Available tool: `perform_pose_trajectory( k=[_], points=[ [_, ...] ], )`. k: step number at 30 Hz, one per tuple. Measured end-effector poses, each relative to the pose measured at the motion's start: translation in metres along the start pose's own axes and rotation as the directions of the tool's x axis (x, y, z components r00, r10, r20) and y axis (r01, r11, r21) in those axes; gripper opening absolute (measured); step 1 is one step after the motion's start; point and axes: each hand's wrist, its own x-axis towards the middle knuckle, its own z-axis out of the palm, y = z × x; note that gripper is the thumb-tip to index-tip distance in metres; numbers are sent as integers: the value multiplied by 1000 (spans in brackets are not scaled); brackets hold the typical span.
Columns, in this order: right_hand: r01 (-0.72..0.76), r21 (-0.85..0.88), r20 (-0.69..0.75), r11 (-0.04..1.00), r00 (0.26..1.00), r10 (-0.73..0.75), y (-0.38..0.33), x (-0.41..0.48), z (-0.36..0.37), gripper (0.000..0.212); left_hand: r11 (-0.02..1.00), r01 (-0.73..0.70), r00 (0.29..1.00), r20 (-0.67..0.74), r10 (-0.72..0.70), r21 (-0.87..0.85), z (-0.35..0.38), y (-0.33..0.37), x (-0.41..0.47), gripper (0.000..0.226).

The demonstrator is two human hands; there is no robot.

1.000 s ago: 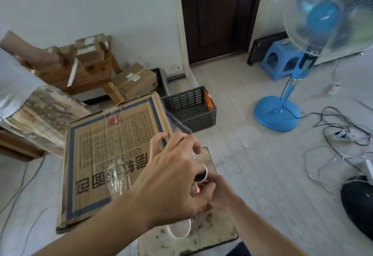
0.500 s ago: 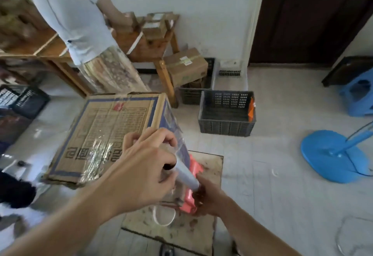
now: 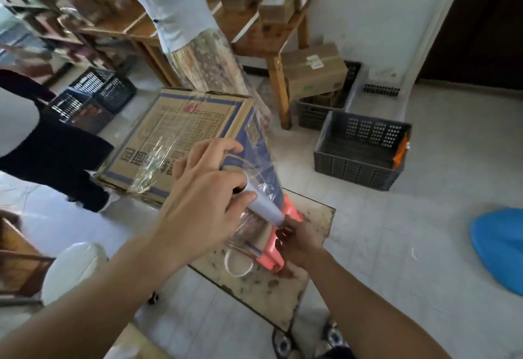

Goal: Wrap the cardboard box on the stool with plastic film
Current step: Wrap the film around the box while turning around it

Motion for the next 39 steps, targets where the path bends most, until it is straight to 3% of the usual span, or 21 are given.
perform_pose_trajectory(
  k=[2,5,6,9,16,22,26,32,39],
  points=[
    [-10,-36,-8,999,1000,10,-1,1,0,22,1000,4,1000,-3,-4,-9,-2,1,1,35],
    [-3,-126,-40,992,999,-2,-2,20,-5,83,1000,12,1000,-7,-12,-20,-4,-1,0,23],
    [-9,-132,-47,991,999,3,-3,18,-3,84,1000,6,1000,-11,-7,-14,-3,-1,0,18],
    [19,-69,-22,997,1000,-20,-11,-2,6,52,1000,21,1000,-11,-21,12,-2,2,5,14],
    [95,24,27,995,995,-96,-29,1,1,37,990,144,985,-92,-144,-10,6,7,25,45],
    [-26,-123,132,992,990,42,-61,3,-5,38,949,297,924,-220,-313,-104,20,18,39,38],
    [-89,-335,216,938,962,168,-89,6,-10,59,922,374,889,-241,-388,-106,17,21,53,43],
    [-160,-569,222,807,915,338,-104,5,-6,44,907,415,887,-194,-420,-66,2,33,61,36],
    [-225,-475,229,851,902,367,-112,-16,1,16,872,481,842,-227,-489,-94,9,45,61,17]
  ],
)
